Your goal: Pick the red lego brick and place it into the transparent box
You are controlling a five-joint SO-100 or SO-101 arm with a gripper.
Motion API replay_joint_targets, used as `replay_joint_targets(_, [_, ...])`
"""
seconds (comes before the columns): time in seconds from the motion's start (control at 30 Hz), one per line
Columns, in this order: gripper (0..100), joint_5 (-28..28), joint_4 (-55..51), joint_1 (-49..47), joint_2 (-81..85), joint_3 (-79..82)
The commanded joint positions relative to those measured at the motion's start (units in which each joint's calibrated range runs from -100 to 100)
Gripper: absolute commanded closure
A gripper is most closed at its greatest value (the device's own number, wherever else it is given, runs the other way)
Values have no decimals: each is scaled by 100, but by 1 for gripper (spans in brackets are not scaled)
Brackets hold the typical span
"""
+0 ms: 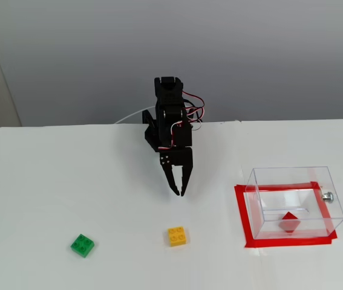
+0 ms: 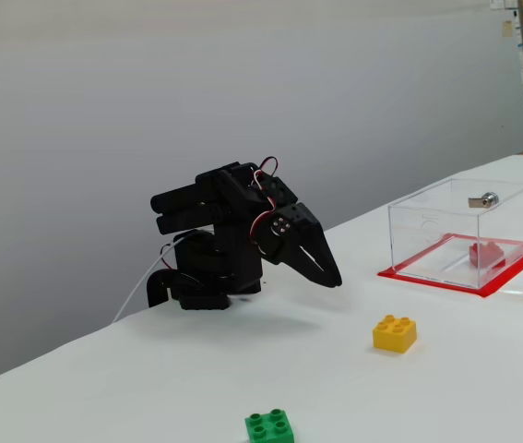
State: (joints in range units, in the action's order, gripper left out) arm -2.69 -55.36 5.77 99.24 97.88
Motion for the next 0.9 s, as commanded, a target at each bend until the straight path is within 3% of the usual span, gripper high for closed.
replay_joint_targets(0.0, [98, -191, -557, 40, 51, -159])
replay_joint_targets(0.13, [98, -384, -1209, 40, 51, -358])
replay_joint_targets(0.87, [98, -384, -1253, 33, 51, -385])
